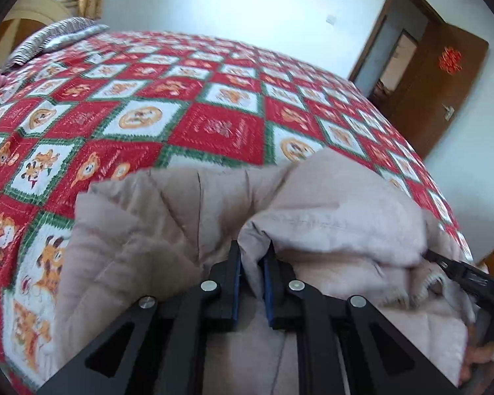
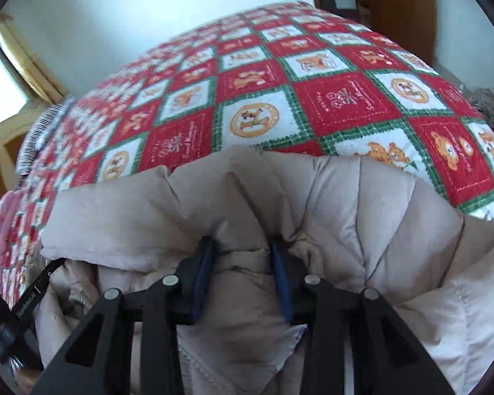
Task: Fold large clothes
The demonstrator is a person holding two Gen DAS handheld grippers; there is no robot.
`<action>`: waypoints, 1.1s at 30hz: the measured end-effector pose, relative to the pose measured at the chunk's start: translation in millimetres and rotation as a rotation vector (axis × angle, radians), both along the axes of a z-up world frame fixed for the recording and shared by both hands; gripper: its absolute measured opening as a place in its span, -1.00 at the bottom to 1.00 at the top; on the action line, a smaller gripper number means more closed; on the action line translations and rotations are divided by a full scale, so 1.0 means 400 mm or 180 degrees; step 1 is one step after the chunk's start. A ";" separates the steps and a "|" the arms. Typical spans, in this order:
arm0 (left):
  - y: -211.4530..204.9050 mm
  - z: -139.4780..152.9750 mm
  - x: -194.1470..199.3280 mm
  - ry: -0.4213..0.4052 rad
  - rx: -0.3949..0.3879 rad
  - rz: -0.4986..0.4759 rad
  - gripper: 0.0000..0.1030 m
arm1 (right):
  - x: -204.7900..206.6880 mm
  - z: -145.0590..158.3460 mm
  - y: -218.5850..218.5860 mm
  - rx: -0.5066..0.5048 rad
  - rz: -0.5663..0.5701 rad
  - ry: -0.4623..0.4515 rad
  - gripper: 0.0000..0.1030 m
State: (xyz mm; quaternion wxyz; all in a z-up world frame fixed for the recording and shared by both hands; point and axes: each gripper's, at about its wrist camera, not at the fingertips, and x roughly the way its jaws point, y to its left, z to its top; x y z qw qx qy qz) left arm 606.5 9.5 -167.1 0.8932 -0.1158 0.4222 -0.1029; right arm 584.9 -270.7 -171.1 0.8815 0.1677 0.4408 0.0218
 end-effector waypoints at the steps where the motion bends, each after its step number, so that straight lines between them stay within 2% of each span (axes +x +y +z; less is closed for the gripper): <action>1: 0.008 0.020 -0.022 0.0069 -0.0049 -0.0099 -0.77 | -0.006 0.002 0.016 -0.0153 0.0053 -0.0047 -0.32; 4: 0.020 0.080 -0.088 0.0086 -0.0064 -0.0307 -0.77 | -0.014 0.003 0.066 -0.0632 0.0148 -0.0131 -0.31; 6: 0.010 0.127 -0.106 0.0016 -0.0096 -0.0365 -0.77 | -0.014 0.002 0.064 -0.0637 0.0144 -0.0168 -0.31; 9: -0.044 0.196 -0.075 -0.0142 -0.0122 -0.0449 -0.74 | -0.022 0.001 0.051 -0.0551 0.0161 -0.0196 -0.31; 10: -0.078 0.217 -0.042 -0.0201 -0.0165 -0.0489 -0.58 | -0.022 0.000 0.055 -0.0578 0.0173 -0.0198 -0.31; 11: -0.098 0.221 -0.019 -0.0225 -0.0184 -0.0499 -0.20 | -0.021 0.001 0.060 -0.0612 0.0182 -0.0202 -0.31; 13: -0.142 0.199 0.047 -0.0248 -0.0048 -0.0406 0.15 | -0.023 -0.002 0.065 -0.0633 0.0201 -0.0225 -0.31; 17: -0.163 0.092 0.104 -0.0069 0.0485 -0.0159 0.15 | -0.023 -0.005 0.063 -0.0564 0.0206 -0.0267 -0.31; 19: -0.144 0.033 0.094 0.0029 0.0494 -0.0171 0.18 | -0.025 -0.005 0.061 -0.0542 0.0216 -0.0287 -0.30; 22: -0.132 -0.011 0.048 -0.0160 0.0548 -0.0147 0.18 | -0.027 -0.004 0.052 -0.0439 0.0229 -0.0321 -0.27; 24: -0.147 -0.018 0.048 -0.0180 0.0679 -0.0130 0.18 | -0.032 -0.001 0.047 -0.0384 0.0212 -0.0350 -0.27; 27: -0.144 -0.028 0.061 -0.0141 0.0679 -0.0112 0.19 | -0.038 0.016 0.046 -0.0363 0.0171 -0.0328 -0.25; 29: -0.153 -0.030 0.060 -0.0162 0.0756 -0.0089 0.19 | -0.057 0.053 0.043 -0.0319 0.0085 -0.0373 -0.24; 30: -0.156 -0.030 0.059 -0.0166 0.0790 -0.0090 0.19 | -0.070 0.085 0.040 -0.0270 0.0059 -0.0490 -0.24; 32: -0.156 -0.031 0.058 -0.0169 0.0783 -0.0087 0.19 | -0.074 0.132 0.045 -0.0417 0.0025 -0.0659 -0.24; 33: -0.155 -0.031 0.058 -0.0172 0.0783 -0.0086 0.19 | -0.061 0.150 0.057 -0.0671 -0.0012 -0.0673 -0.22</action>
